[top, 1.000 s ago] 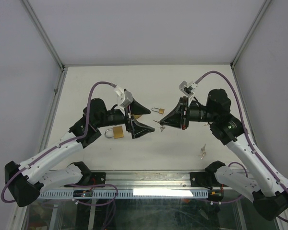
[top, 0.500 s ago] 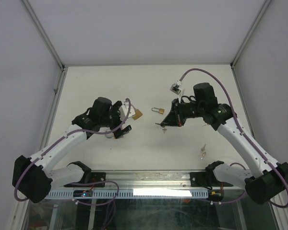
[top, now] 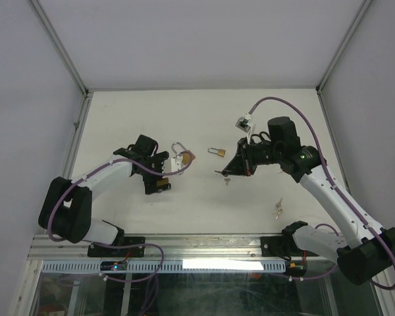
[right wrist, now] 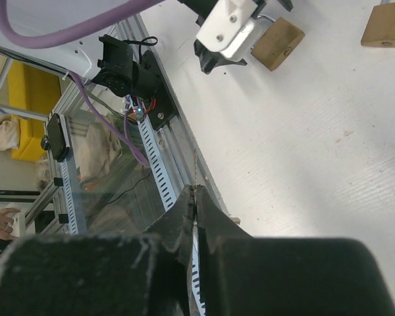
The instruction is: Unlock with the key
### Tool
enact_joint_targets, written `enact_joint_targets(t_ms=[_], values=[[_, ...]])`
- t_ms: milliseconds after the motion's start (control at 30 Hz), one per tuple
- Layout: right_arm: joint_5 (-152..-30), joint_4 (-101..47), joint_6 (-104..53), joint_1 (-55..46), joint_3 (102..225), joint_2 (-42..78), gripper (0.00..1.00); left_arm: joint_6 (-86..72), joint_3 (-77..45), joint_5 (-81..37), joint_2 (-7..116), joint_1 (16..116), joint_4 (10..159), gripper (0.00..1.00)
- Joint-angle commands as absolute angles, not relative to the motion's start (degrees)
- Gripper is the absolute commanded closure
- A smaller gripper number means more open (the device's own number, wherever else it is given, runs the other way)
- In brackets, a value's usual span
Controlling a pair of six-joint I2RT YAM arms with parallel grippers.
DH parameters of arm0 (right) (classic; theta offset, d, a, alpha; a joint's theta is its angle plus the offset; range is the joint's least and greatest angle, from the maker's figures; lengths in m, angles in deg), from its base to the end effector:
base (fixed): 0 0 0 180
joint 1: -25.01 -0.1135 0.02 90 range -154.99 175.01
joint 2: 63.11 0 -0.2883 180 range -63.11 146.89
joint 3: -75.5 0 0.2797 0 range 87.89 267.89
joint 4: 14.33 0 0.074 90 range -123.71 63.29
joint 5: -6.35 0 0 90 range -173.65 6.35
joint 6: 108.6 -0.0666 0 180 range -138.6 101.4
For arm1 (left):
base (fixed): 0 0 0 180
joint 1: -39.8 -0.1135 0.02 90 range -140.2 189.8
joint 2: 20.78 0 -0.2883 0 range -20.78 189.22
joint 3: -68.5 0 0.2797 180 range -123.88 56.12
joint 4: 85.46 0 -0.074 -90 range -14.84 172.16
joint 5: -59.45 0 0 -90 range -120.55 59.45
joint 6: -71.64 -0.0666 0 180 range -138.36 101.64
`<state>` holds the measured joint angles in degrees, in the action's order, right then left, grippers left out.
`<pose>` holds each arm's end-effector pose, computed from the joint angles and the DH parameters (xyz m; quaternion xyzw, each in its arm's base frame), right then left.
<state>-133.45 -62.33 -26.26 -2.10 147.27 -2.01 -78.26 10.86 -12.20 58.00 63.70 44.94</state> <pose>0.1981 0.1585 0.3467 -0.3214 0.7697 0.4803 0.2713 0.2384 -0.1286 0.1659 0.6699 0.7066 -0.0985 0.2056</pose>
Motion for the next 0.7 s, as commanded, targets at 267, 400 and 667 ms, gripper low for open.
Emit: enact_joint_targets(t_ms=[267,400,667], values=[[-135.3,-57.9,-27.3,-1.4,145.9,-4.8,1.00,-83.5,3.4,-4.1,67.0,63.5,41.3,0.01],[-135.5,-57.5,-27.2,-1.0,145.7,-4.4,1.00,-83.3,4.4,-4.4,67.4,63.5,40.8,0.01],[-136.1,-56.6,-27.7,-0.9,145.8,-3.0,1.00,-80.3,6.9,-7.9,68.7,63.4,45.0,0.01]])
